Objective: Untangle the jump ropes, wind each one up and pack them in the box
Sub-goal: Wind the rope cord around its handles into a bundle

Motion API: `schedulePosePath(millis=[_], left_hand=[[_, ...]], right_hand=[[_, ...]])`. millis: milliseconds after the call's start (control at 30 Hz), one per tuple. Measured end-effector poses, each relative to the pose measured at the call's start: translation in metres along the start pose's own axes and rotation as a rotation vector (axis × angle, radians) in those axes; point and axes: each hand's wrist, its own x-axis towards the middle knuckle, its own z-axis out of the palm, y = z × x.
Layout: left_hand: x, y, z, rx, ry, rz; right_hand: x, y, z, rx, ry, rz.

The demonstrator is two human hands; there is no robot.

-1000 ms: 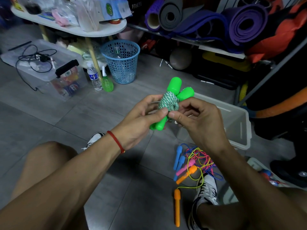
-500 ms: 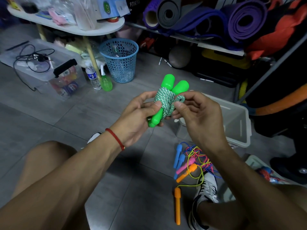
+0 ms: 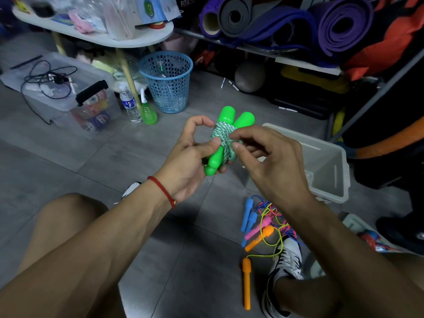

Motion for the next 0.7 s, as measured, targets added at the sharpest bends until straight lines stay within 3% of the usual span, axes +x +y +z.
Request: schedulePosePath(millis=[200, 400, 600, 700], left_hand=[[-0.001, -0.001, 0.001, -0.014, 0.032, -0.002], [-0.002, 0.001, 0.001, -0.091, 0.066, -0.017], [-0.002, 0.000, 0.003, -0.073, 0.085, -0.046], [-0.003, 0.000, 0.003, -0.080, 0.078, -0.067]], right_hand=[[0.002, 0.010, 0.009, -0.090, 0.047, -0.051], [0.000, 0.005, 0.012, -0.060, -0.066, -0.066], [0.004, -0.001, 0.009, -0.028, 0.042, 0.050], [0.006, 0.004, 0.012, -0.055, 0.040, -0.013]])
